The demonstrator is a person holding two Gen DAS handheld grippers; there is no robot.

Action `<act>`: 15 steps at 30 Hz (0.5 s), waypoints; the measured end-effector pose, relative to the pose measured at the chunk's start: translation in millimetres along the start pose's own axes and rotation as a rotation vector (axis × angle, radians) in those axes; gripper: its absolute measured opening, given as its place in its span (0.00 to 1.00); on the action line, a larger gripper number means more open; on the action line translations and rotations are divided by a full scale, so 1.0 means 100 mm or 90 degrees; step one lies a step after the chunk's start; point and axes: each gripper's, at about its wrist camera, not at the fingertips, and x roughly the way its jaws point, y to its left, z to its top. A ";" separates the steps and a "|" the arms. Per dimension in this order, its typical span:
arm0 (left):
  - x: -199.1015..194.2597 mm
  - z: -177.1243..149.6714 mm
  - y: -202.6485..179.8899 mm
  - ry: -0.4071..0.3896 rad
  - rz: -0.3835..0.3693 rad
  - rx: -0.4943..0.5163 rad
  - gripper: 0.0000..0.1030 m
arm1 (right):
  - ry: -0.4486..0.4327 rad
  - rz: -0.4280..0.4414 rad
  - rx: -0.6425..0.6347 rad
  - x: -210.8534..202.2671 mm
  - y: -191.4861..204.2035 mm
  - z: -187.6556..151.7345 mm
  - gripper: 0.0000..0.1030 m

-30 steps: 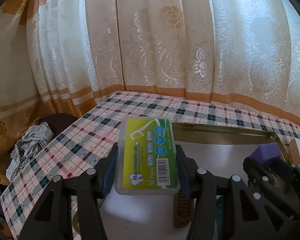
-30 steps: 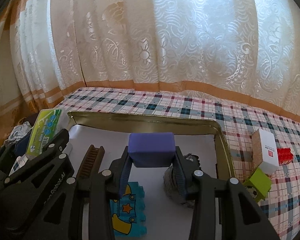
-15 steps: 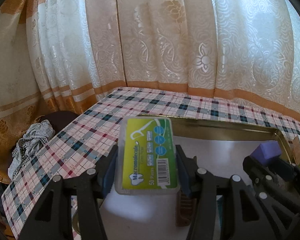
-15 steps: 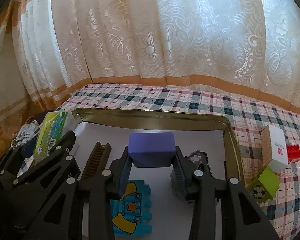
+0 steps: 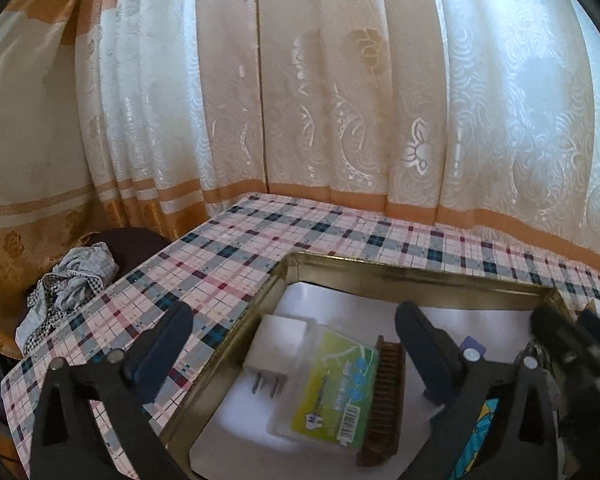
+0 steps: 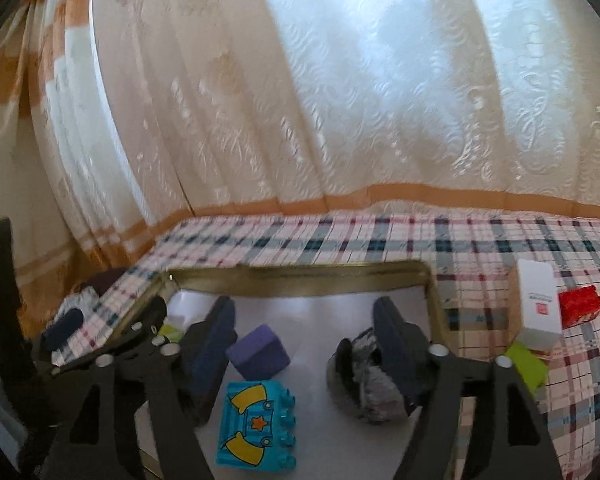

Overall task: Organize rigid objects
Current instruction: 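Release the floss box with the left tool while the right tool releases the purple block in the tray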

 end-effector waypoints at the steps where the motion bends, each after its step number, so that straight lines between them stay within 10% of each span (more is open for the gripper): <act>1: -0.01 0.00 -0.02 -0.004 0.005 0.007 0.99 | -0.010 -0.003 0.002 -0.03 -0.01 0.01 0.73; 15: -0.09 -0.02 -0.09 -0.023 -0.009 0.007 0.99 | -0.038 -0.038 0.029 -0.18 -0.25 0.00 0.74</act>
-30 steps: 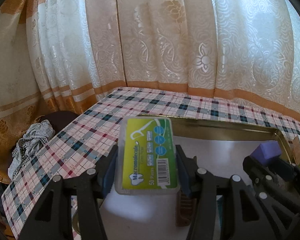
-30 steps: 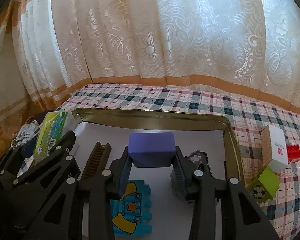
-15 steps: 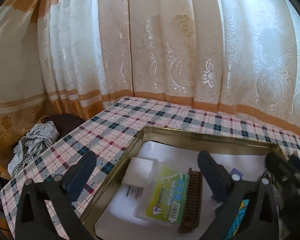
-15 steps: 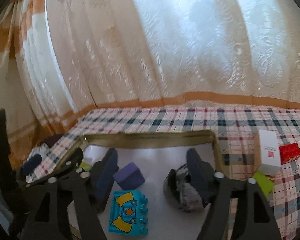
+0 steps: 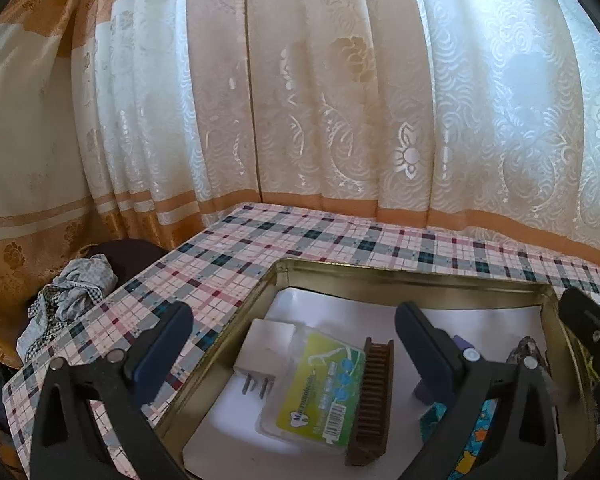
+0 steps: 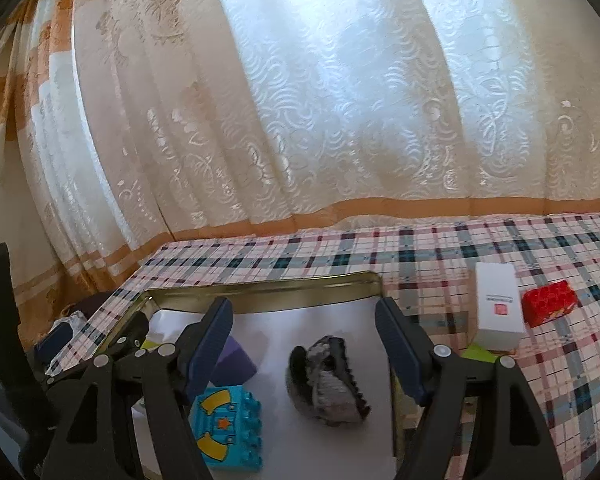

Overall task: Organize rigid objects
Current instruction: 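Release the floss box with the left tool while the right tool releases the purple block in the tray, then move both tools back toward the red and lime-green blocks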

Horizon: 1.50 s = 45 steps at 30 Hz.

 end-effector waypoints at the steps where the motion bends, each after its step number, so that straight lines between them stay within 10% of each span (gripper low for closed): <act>1: -0.01 0.00 -0.01 0.000 -0.002 -0.002 0.99 | -0.001 -0.002 0.000 -0.01 -0.02 0.00 0.74; 45: -0.58 -0.26 -0.47 -0.089 -0.065 -0.003 1.00 | -0.058 -0.153 -0.061 -0.56 -1.16 -0.04 0.74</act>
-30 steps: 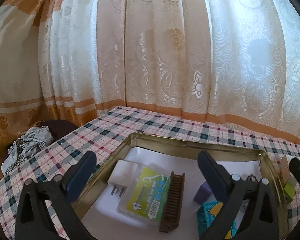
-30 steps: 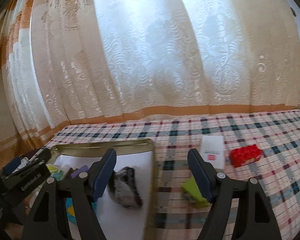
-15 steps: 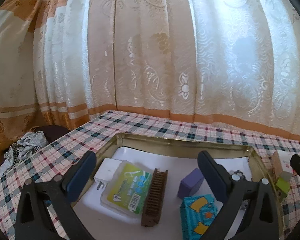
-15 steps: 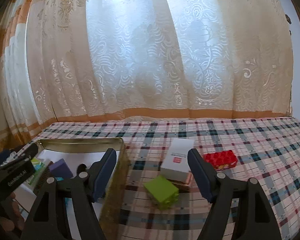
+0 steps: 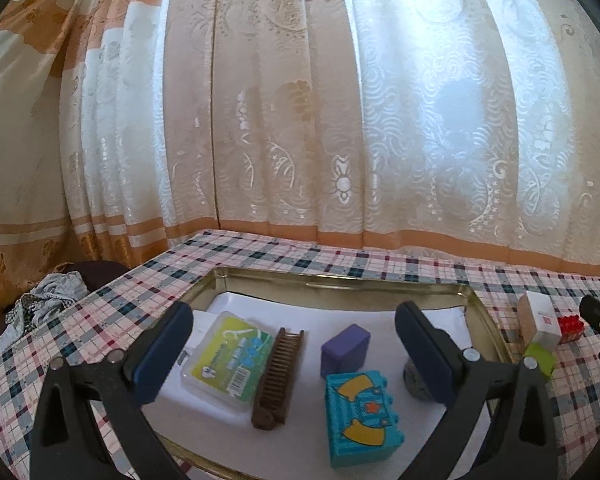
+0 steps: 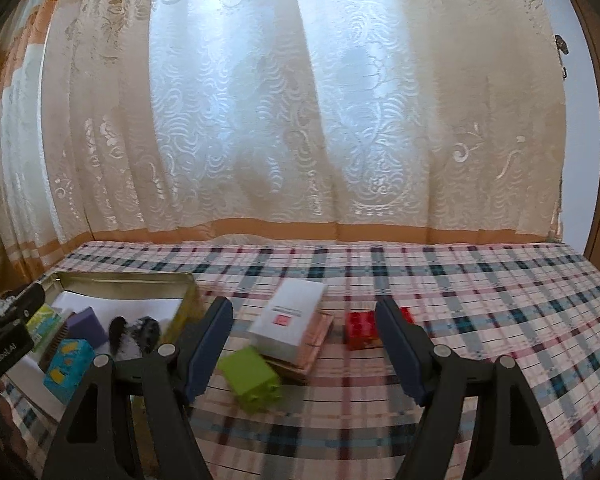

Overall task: Organize rigid objects
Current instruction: 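Move both tools back toward the red and lime-green blocks, then grasp the lime-green block with the left tool while the right tool grasps the red block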

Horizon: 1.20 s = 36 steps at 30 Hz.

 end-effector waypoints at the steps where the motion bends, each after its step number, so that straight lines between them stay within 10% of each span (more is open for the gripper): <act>1: -0.02 0.00 -0.02 0.000 -0.003 0.000 1.00 | 0.001 -0.005 0.000 0.00 -0.04 0.00 0.74; 23: -0.35 -0.10 -0.92 0.002 -0.124 0.077 1.00 | 0.098 -0.061 0.089 0.15 -1.25 -0.05 0.73; 36: -0.44 -0.13 -1.31 0.006 -0.162 0.133 1.00 | 0.210 0.029 0.040 0.75 -1.00 -0.02 0.73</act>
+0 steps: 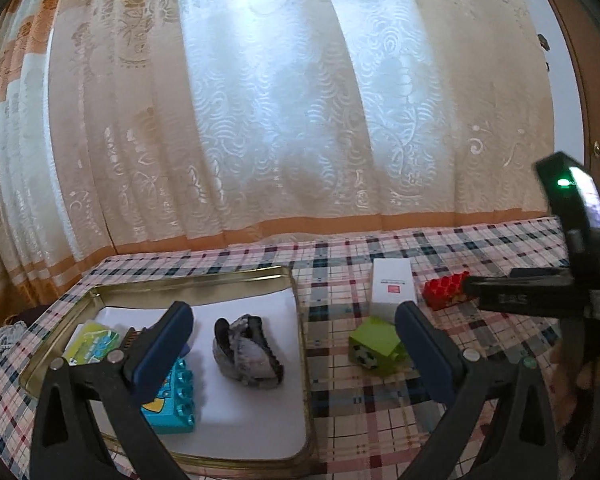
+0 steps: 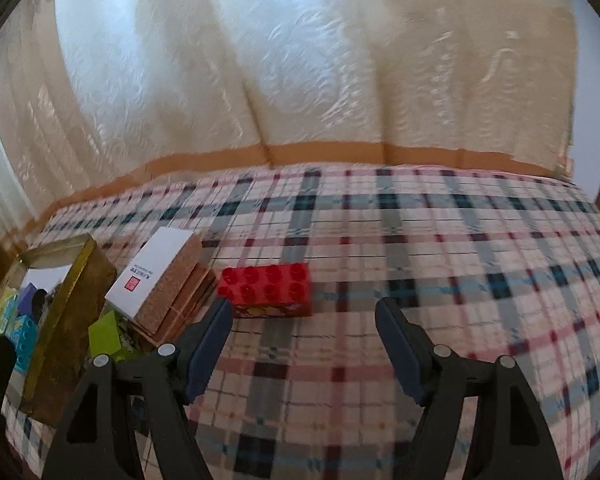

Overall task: Organize rigid objects
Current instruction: 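Grasp the lime-green block with the left tool while the right tool grasps the red block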

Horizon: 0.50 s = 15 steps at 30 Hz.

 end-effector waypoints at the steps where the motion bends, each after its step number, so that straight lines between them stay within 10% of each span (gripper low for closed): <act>1: 0.01 0.00 0.01 0.002 -0.003 -0.002 1.00 | 0.008 0.002 -0.005 0.05 0.02 0.02 0.73; 15: 0.06 -0.01 0.02 0.020 -0.012 -0.001 1.00 | 0.086 0.002 -0.046 0.46 0.26 0.14 0.67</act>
